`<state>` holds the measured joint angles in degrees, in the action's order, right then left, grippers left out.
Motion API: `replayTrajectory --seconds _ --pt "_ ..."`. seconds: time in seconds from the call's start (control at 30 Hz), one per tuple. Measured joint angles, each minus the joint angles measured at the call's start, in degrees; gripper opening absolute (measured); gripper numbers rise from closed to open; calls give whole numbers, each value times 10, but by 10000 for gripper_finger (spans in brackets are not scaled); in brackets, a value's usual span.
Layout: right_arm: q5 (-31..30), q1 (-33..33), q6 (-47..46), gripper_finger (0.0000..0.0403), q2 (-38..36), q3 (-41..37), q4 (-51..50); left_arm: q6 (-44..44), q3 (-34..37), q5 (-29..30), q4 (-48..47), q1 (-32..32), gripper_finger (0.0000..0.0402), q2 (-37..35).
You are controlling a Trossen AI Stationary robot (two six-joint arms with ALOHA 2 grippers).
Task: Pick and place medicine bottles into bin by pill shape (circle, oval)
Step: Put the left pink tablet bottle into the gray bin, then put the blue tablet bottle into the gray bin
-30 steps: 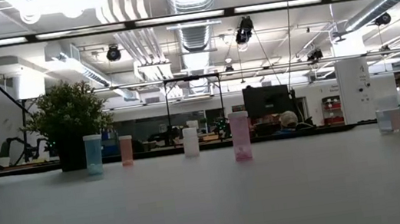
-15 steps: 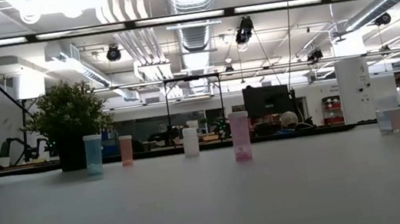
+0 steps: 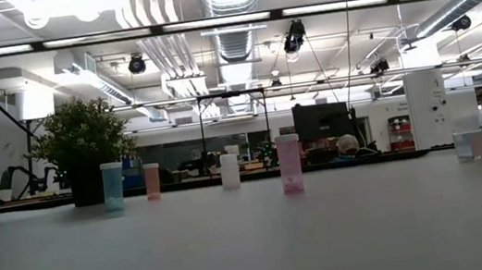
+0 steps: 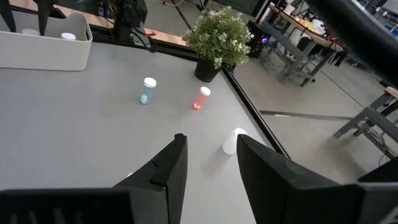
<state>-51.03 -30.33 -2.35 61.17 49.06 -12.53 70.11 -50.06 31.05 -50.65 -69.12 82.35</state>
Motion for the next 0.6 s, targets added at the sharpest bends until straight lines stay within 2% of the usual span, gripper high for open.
replayTrajectory --seconds 0.37,0.5,0.6 --pt "0 0 4 130 0 0 -2 0 -21 10 -11 7 183 -60" --pt "0 0 7 130 0 0 -5 -1 -41 56 -13 35 183 -88" --pt "0 0 9 130 0 0 -8 -15 -58 78 -13 81 183 -106"
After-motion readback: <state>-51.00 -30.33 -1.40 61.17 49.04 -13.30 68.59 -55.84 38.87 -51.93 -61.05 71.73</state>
